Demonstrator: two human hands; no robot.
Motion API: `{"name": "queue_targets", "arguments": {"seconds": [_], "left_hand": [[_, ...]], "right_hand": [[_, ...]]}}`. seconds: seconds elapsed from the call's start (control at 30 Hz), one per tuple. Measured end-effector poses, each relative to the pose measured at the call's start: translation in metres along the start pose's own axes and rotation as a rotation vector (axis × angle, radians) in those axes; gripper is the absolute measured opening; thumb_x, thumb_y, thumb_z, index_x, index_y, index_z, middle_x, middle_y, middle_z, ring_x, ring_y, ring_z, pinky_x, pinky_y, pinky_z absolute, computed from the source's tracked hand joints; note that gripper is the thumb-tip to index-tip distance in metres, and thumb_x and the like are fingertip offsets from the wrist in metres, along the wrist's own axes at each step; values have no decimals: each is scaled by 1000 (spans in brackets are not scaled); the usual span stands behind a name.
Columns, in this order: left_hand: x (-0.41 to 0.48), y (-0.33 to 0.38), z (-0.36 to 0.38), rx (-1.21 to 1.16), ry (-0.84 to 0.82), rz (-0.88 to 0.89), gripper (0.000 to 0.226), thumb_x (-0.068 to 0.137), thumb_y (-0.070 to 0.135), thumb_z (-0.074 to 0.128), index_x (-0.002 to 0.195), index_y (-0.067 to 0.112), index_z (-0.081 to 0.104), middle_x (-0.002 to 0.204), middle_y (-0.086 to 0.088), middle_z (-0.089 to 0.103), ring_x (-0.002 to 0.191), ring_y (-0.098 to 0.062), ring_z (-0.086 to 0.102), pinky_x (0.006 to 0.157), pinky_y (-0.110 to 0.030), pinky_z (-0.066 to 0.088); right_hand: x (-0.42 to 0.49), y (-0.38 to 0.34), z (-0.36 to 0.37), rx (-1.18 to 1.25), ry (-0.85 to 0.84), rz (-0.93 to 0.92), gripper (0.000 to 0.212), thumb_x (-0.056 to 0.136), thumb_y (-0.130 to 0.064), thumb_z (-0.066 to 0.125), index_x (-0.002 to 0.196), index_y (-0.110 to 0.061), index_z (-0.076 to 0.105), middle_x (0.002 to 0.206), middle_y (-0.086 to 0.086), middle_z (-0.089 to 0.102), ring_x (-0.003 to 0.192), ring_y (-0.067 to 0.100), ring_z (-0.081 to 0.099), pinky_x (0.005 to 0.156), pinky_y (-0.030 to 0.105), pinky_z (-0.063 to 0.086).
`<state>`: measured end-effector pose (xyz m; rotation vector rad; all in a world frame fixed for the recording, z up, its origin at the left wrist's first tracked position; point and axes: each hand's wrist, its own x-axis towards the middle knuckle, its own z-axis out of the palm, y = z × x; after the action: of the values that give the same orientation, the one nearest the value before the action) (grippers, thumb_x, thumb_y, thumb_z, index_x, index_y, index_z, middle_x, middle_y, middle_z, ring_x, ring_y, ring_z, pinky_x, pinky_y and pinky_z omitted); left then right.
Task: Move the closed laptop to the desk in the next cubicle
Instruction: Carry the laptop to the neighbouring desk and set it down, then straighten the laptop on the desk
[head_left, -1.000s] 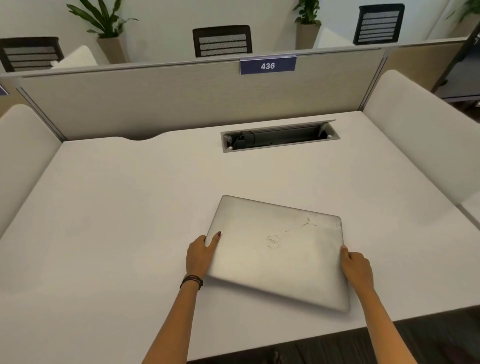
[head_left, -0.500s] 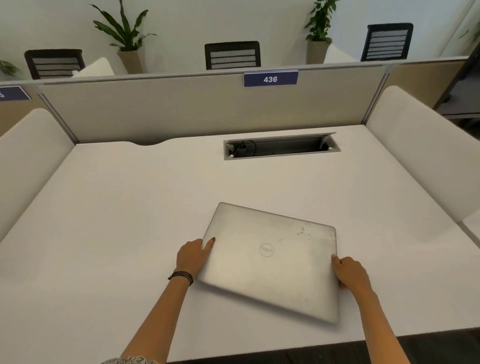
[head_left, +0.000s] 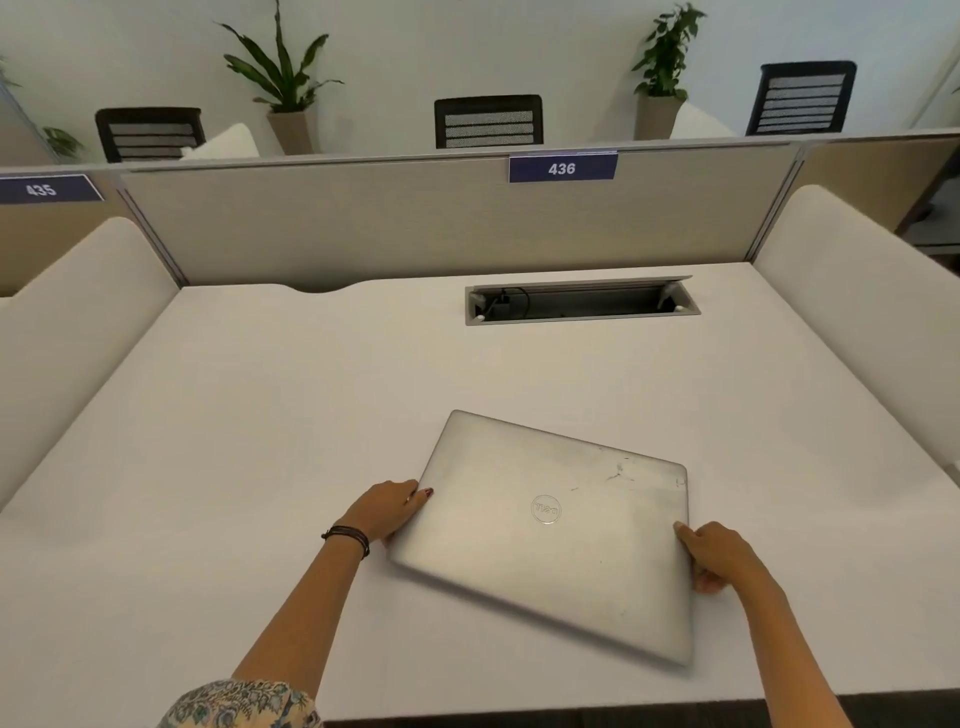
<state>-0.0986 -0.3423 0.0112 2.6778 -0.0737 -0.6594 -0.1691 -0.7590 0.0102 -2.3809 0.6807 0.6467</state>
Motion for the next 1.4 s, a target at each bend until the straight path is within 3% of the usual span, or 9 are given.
{"name": "queue_targets", "arguments": {"seconds": [0.3, 0.5, 0.67, 0.77, 0.97, 1.07, 1.17, 1.27, 1.4], "left_hand": [[15, -5, -14, -27, -143, 35, 47, 93, 54, 37, 68, 15, 40, 62, -1, 54, 64, -26, 59, 75, -37, 50], [25, -10, -19, -92, -199, 67, 51, 89, 59, 42, 66, 14, 45, 49, -2, 59, 39, -18, 58, 50, -25, 50], [22, -18, -1, -128, -21, 123, 57, 89, 56, 45, 50, 16, 40, 37, 0, 51, 32, -16, 49, 55, -30, 51], [20, -22, 11, -128, 81, 138, 55, 92, 53, 44, 52, 16, 35, 40, 1, 44, 36, -17, 42, 56, -36, 47], [8, -26, 31, -106, 318, 190, 46, 98, 30, 42, 56, 24, 22, 45, 5, 33, 46, -18, 31, 45, -24, 23], [3, -24, 34, -198, 365, 165, 40, 98, 25, 42, 60, 21, 31, 47, 5, 33, 45, -15, 27, 45, -23, 22], [1, -27, 40, -349, 414, 114, 30, 96, 27, 44, 73, 9, 48, 49, -1, 41, 45, -15, 28, 46, -26, 25], [-3, -26, 44, -473, 488, 41, 29, 97, 27, 46, 75, 8, 51, 51, -7, 50, 45, -18, 34, 47, -29, 28], [-3, -15, 44, -443, 480, 0, 30, 97, 26, 44, 72, 10, 49, 52, 2, 46, 47, -17, 38, 47, -28, 29]], "right_hand": [[-6, -3, 3, 59, 52, 75, 62, 96, -40, 37, 45, -7, 50, 29, 0, 53, 30, 14, 53, 48, 24, 44], [-18, -7, 12, 151, 171, 153, 61, 92, -50, 37, 49, -8, 45, 42, 7, 56, 40, 21, 54, 52, 26, 44], [-25, -11, 42, 55, 334, 230, 54, 94, -51, 25, 76, -7, 51, 80, 11, 58, 74, 28, 55, 66, 33, 43], [-29, -13, 64, 53, 515, 174, 39, 98, -38, 25, 81, -8, 42, 67, 5, 50, 61, 25, 49, 52, 29, 33], [-35, -11, 86, 105, 780, 131, 37, 98, -21, 31, 75, -1, 51, 59, 13, 57, 47, 23, 48, 44, 26, 35], [-39, -12, 87, 117, 810, 101, 31, 97, -14, 34, 75, 0, 51, 67, 17, 59, 52, 27, 51, 44, 25, 32], [-41, -18, 85, 141, 791, 88, 20, 95, -4, 36, 98, 3, 54, 89, 20, 59, 72, 31, 56, 54, 30, 40], [-44, -24, 80, 126, 713, 112, 35, 92, 5, 36, 126, 3, 43, 111, 25, 53, 92, 36, 55, 71, 42, 48], [-44, -23, 72, 191, 627, 123, 43, 91, 9, 33, 133, 1, 38, 123, 26, 46, 108, 38, 48, 86, 45, 46]]}}
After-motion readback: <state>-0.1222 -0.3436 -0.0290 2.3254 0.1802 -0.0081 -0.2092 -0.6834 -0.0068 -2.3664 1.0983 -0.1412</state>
